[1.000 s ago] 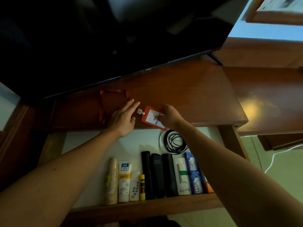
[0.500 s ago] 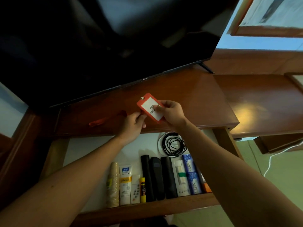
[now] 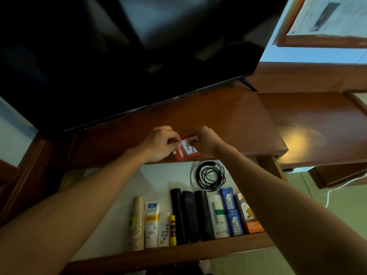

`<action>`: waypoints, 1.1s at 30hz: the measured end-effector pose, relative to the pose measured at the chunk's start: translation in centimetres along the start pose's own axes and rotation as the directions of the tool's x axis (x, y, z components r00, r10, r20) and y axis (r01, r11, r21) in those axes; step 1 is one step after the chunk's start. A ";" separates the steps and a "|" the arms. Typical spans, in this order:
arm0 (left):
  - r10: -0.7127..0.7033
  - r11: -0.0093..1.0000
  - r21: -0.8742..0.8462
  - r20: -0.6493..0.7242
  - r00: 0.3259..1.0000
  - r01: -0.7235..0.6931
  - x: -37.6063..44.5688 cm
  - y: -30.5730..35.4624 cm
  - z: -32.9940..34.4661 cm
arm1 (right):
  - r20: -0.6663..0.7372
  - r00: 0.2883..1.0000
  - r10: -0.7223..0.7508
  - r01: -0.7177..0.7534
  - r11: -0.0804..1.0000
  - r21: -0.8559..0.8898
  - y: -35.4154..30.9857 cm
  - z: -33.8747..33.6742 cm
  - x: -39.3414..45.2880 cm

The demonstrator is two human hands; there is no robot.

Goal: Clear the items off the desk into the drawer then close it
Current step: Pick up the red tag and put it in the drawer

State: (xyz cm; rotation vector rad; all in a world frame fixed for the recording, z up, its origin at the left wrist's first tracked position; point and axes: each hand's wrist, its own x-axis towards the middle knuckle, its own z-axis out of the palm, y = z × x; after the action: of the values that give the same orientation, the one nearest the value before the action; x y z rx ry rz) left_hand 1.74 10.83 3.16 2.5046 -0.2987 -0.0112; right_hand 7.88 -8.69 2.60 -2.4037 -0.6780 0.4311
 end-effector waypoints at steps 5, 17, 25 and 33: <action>-0.041 0.997 -0.069 -0.061 0.997 0.037 1.0 -0.3 -1.2 | 0.217 0.973 0.076 -0.148 0.930 0.337 -0.1 -0.5 -1.5; -0.396 0.236 -0.882 0.295 0.870 0.407 -0.4 1.2 0.6 | 0.182 0.976 0.119 -0.211 0.328 0.921 -0.6 -2.1 -2.5; -0.464 0.477 -0.763 0.202 0.863 0.435 -0.7 3.0 2.2 | -0.080 0.925 0.371 -0.092 0.423 0.902 0.1 -1.6 -1.3; -0.321 0.769 -0.497 0.242 0.916 0.401 -1.1 3.7 2.8 | -0.355 0.877 0.325 0.010 0.725 0.689 0.0 -1.0 -1.6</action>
State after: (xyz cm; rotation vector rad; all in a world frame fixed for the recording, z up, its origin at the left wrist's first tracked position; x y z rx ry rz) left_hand -0.34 6.53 2.96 1.9558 0.1324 -0.3847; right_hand 7.01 -10.07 3.58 -1.7471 -0.0504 0.1230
